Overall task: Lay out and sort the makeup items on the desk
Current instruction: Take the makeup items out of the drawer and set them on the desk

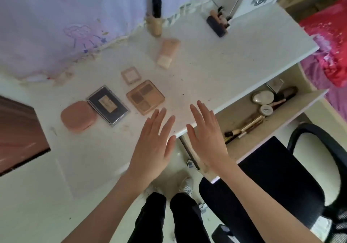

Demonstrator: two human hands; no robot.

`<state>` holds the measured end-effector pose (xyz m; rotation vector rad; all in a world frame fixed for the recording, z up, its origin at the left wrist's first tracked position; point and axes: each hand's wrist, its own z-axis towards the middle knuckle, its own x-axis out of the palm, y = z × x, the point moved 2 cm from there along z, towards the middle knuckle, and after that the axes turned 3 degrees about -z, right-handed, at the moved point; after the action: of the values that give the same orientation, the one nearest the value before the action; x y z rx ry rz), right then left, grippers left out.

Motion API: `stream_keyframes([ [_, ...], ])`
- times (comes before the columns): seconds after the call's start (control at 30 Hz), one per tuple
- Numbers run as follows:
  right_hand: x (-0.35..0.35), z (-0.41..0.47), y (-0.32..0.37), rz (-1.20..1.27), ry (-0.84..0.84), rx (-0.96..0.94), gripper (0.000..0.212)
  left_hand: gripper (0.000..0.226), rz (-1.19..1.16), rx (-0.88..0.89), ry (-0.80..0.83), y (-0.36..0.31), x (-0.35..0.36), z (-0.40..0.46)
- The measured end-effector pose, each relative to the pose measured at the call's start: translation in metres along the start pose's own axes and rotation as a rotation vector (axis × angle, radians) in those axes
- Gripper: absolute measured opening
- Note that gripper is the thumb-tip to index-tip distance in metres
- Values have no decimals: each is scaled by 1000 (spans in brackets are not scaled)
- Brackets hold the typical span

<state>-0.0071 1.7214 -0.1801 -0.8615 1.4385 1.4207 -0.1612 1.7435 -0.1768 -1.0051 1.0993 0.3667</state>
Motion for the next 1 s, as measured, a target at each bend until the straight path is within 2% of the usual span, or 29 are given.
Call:
stream_keyframes([
  [0.13, -13, -30, -72, 17, -63, 106, 40, 43, -56, 90, 136, -56, 53, 6],
  [0.3, -19, -51, -163, -43, 2, 105, 33, 41, -153, 83, 335, -98, 119, 23],
  [0.4, -13, -40, -213, -138, 151, 109, 28, 40, -186, -16, 490, -107, 156, 42],
  [0.47, -7, -26, -239, -219, 324, 107, 30, 40, -194, -174, 597, -104, 182, 56],
  [0.6, 8, 7, -264, -290, 598, 34, 49, 36, -239, -451, 677, -94, 224, 70],
  [0.8, 31, 26, -281, -502, 862, -148, 49, 35, -248, -524, 668, -91, 263, 76],
  [1.0, 44, 33, -283, -528, 987, -209, 35, 27, -159, -557, 762, -93, 278, 81],
])
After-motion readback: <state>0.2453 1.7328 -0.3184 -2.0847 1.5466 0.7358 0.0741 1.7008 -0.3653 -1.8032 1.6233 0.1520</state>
